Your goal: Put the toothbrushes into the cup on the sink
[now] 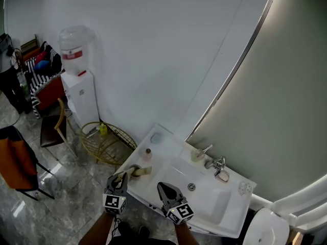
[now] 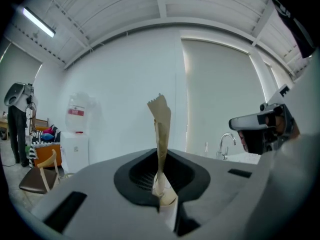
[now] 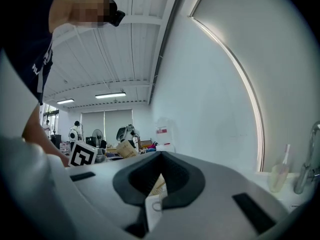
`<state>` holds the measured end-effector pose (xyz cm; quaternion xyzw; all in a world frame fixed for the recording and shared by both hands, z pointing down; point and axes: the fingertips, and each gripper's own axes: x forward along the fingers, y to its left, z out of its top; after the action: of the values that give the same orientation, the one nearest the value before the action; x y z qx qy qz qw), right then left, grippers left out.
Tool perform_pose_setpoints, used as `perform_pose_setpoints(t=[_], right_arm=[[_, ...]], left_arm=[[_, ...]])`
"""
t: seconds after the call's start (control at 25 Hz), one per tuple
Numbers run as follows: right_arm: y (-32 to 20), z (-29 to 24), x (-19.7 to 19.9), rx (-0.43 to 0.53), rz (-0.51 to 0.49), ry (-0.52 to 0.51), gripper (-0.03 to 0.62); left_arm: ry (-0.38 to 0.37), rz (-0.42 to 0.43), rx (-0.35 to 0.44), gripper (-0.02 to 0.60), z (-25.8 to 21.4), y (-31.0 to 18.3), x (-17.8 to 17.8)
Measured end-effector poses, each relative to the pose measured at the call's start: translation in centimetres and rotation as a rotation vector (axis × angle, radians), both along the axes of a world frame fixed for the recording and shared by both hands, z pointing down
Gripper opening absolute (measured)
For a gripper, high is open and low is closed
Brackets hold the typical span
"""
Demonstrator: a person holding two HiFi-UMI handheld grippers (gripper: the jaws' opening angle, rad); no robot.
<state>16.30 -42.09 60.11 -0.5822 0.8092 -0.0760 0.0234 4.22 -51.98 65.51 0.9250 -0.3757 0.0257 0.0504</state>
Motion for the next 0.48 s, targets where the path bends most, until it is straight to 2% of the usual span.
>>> perform_pose_setpoints(t=[0.2, 0.48], right_arm=[[0.0, 0.4, 0.5, -0.011, 0.014, 0.0, 0.028], [-0.2, 1.9, 1.0, -0.051, 0.029, -0.021, 0.028]], left_arm=[[-0.082, 0.013, -0.017, 0.046, 2.6, -1.9, 0.7], [-0.113, 0.02, -0.063, 0.046, 5.3, -3.4, 2.0]])
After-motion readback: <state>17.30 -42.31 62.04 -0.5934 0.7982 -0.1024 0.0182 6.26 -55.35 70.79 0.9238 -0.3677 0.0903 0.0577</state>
